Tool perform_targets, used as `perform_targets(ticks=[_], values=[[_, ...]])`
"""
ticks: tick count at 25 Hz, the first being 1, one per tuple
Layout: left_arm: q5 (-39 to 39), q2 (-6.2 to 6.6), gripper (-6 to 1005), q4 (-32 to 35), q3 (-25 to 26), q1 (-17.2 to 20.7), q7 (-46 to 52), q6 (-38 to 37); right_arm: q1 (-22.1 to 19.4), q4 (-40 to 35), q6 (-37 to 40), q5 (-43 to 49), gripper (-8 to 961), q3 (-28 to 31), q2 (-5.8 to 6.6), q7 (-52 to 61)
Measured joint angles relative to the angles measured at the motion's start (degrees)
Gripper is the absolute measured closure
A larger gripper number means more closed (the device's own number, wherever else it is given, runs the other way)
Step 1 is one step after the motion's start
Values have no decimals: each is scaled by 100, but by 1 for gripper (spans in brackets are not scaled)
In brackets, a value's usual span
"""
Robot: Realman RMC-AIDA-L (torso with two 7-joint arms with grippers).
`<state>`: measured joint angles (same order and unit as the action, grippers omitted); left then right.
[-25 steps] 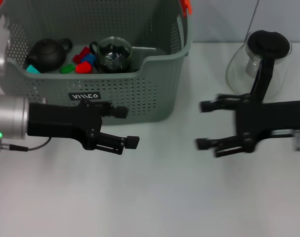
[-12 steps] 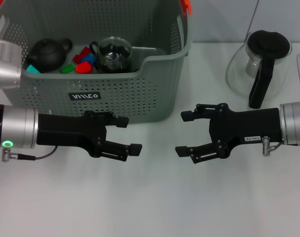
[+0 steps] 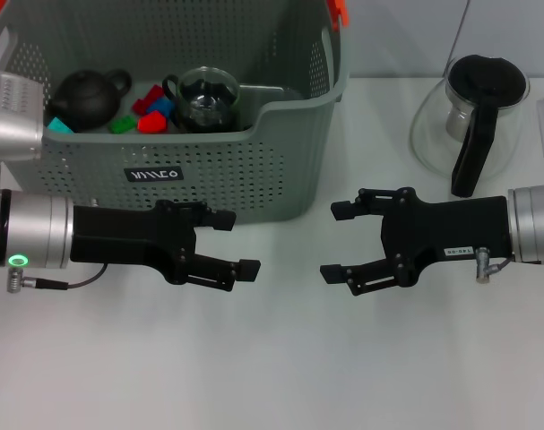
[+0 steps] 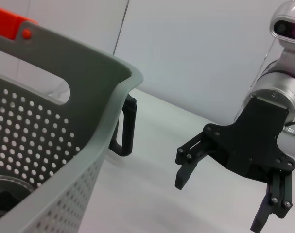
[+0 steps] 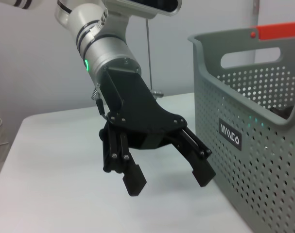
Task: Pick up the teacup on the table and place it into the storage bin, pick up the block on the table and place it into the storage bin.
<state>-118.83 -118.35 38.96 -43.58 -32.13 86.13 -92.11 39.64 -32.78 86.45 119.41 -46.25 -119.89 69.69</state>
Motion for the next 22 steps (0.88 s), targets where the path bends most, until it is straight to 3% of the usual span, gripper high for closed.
perform_targets(ticks=[22], values=[[-126, 84, 36, -3, 44, 109, 52, 97, 351, 880, -771, -37, 8, -252, -51, -518]])
